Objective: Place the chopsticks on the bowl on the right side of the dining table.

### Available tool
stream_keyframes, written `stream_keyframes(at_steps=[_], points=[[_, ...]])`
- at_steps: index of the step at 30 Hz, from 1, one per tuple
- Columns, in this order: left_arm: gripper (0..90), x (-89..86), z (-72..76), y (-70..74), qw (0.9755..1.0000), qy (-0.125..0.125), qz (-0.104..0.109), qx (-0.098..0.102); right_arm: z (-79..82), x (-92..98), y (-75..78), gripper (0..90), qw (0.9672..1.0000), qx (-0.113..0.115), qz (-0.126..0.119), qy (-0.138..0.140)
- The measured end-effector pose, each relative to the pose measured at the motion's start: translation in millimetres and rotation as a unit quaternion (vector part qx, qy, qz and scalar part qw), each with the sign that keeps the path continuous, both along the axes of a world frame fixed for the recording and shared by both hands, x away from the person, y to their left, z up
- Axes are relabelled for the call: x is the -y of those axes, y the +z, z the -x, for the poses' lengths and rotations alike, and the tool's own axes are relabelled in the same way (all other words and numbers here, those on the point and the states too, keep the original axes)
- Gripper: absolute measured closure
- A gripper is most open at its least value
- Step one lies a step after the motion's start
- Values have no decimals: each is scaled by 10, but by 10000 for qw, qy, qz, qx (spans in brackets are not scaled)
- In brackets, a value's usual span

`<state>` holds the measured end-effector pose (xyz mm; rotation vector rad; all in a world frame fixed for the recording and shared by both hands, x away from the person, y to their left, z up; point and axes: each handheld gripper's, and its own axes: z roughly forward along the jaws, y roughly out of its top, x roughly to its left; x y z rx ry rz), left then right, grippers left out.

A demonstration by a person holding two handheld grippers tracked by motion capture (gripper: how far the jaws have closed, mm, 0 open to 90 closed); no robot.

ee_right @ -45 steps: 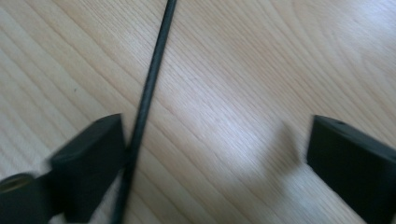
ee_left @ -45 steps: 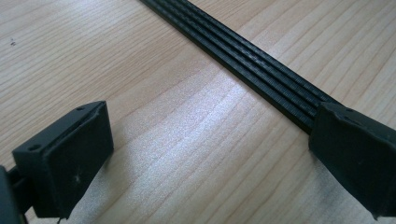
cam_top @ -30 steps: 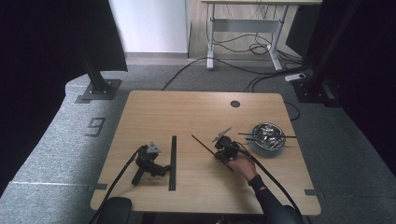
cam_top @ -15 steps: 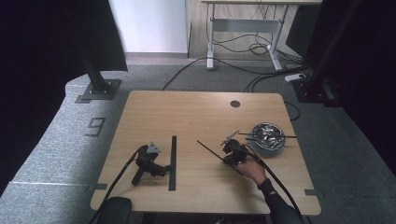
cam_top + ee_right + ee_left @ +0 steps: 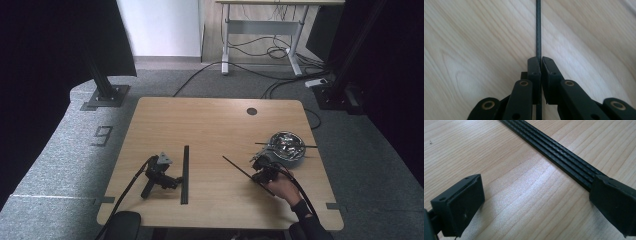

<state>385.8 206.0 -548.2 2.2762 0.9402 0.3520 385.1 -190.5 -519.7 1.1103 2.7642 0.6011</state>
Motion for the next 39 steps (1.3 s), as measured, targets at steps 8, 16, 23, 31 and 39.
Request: stream_keyframes(at_steps=[8, 16, 23, 31, 39], points=[[0, 0, 0, 0, 10000, 0, 1, 2, 139, 230, 10, 853, 9998, -93, 134, -83], [0, 0, 0, 1, 10000, -2, -3, -2, 148, 323, 58, 745, 9993, -165, 320, -111], [0, 0, 0, 0, 10000, 0, 3, -1, -14, 146, 263, 552, 9984, -160, 533, -52], [0, 0, 0, 0, 10000, 0, 1, -1, -165, -126, 186, 630, 9917, -622, 1085, 307], [0, 0, 0, 0, 10000, 0, 1, 0, -224, -210, 99, 742, 9852, -837, 1444, 382]])
